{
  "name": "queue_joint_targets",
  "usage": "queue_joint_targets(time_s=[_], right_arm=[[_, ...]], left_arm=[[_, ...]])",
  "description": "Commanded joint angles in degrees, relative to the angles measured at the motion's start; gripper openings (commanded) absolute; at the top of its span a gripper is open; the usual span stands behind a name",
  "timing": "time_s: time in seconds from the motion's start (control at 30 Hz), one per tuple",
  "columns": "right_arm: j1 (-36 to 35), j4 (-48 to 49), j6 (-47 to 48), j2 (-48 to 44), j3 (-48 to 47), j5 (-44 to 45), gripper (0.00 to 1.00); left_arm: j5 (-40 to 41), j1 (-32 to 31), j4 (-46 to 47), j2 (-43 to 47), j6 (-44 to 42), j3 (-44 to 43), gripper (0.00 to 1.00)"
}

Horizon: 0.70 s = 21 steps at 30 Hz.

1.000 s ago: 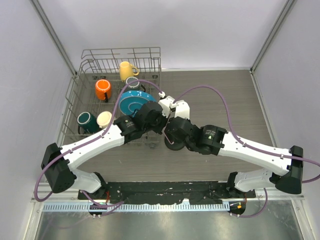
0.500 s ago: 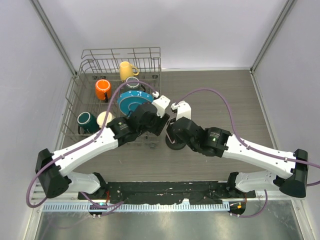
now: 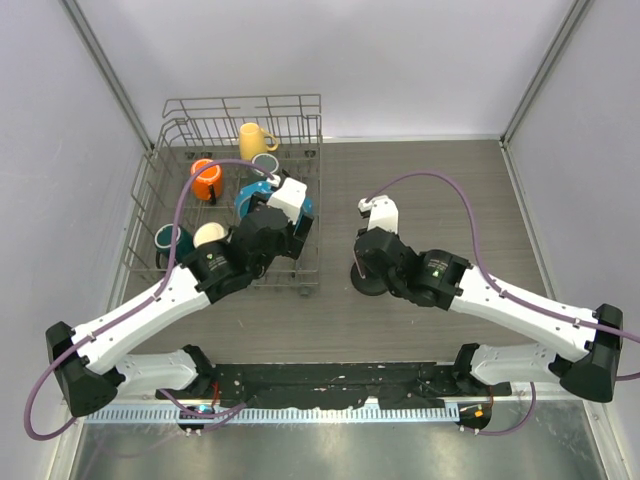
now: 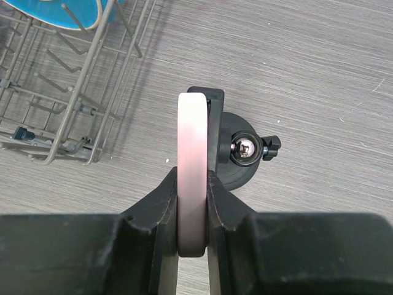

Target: Place the phone on the phone stand

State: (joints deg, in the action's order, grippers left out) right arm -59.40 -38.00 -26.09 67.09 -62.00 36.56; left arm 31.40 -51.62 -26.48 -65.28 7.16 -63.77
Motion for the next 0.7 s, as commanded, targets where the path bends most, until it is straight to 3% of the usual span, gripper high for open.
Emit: queue_joint_targets(time_s=[0.0, 0.1, 0.23, 0.4, 0.67], right_arm=[[1.0, -10.2, -0.4, -0.1, 0.0, 1.1, 0.24], [1.0, -13.8, -3.1, 0.8, -2.2, 1.2, 0.44], [0.9, -16.1, -5.0, 0.6, -4.2, -0.5, 0.54], [1.0, -15.4, -4.8, -2.0, -3.6, -3.4, 0.59], [1.0, -23.3, -7.1, -2.6, -4.9, 2.8, 0.59]], left_arm=[[-0.7, 0.1, 3.0, 1.7, 0.0, 0.6, 0.75], [-1.9, 0.1, 2.9, 1.3, 0.0, 0.5, 0.75], [-4.5, 0.1, 3.1, 1.4, 0.0, 0.5, 0.75], [-14.9, 0.0, 3.9, 0.9, -0.3, 0.7, 0.75], [-33.6, 0.1, 5.1, -1.3, -0.2, 0.5, 0.78]])
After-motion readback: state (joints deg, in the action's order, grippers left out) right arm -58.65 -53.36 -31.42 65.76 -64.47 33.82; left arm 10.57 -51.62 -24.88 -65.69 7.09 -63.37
